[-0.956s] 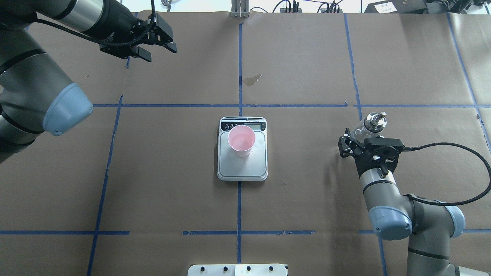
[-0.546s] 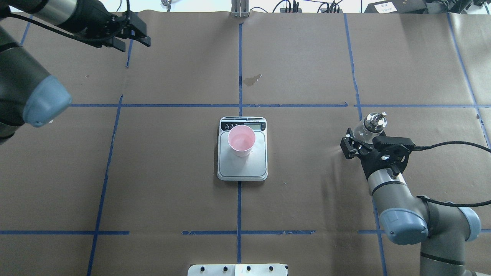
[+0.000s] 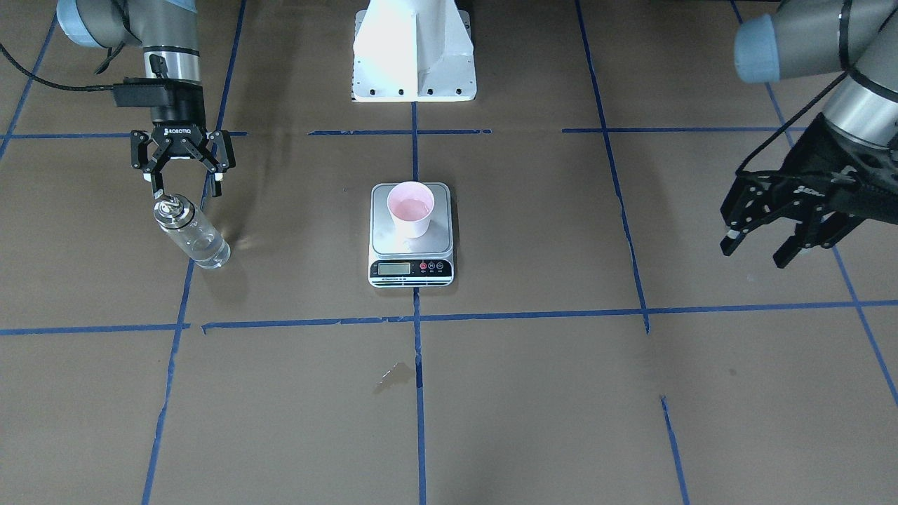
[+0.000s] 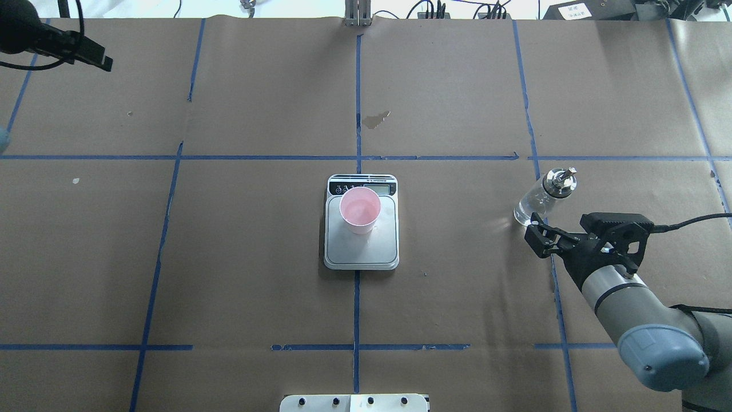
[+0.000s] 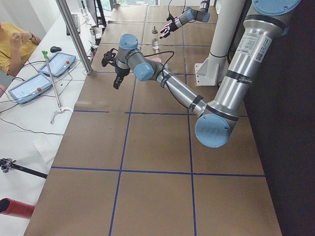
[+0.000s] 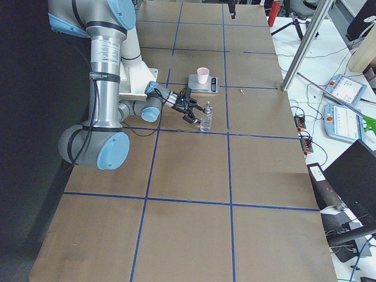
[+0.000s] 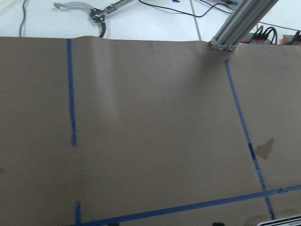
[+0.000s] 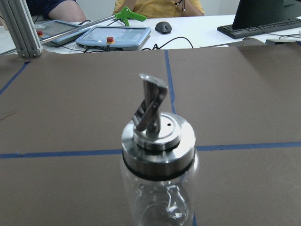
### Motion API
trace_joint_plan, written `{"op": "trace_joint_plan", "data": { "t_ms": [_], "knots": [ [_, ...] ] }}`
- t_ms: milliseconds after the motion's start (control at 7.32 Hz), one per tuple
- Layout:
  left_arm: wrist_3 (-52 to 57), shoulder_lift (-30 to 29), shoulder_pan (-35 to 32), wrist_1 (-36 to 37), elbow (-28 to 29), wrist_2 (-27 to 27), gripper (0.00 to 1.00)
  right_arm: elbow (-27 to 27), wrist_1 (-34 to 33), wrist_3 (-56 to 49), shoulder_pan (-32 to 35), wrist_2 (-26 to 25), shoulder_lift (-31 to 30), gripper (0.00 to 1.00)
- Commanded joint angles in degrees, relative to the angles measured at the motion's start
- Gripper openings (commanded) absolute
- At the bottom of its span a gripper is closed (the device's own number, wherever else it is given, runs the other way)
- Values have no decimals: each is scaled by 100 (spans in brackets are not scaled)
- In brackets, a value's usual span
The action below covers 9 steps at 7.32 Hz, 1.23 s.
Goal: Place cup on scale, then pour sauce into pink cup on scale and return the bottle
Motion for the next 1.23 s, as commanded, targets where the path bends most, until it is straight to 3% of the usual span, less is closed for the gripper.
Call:
{"op": "trace_joint_plan", "data": {
  "t_ms": [0,273,546,820,1093],
  "knots": [
    [1002,423,-374,-1,13,-2,73,565,4,0,-1,936,-617,100],
    [1881,766,-603,-1,205,-2,73,761,-5,-287,243,2340,-989,100],
    [2472,820,-735,-1,722,-2,76,683,-58,-1226,1286,3984,-1033,100],
    [2588,838,-753,8,1119,-28,77,167,-67,-2682,2856,5583,-955,100],
    [2919,1022,-937,16,1408,-81,78,-632,-128,-4290,4273,6641,-754,100]
  ]
}}
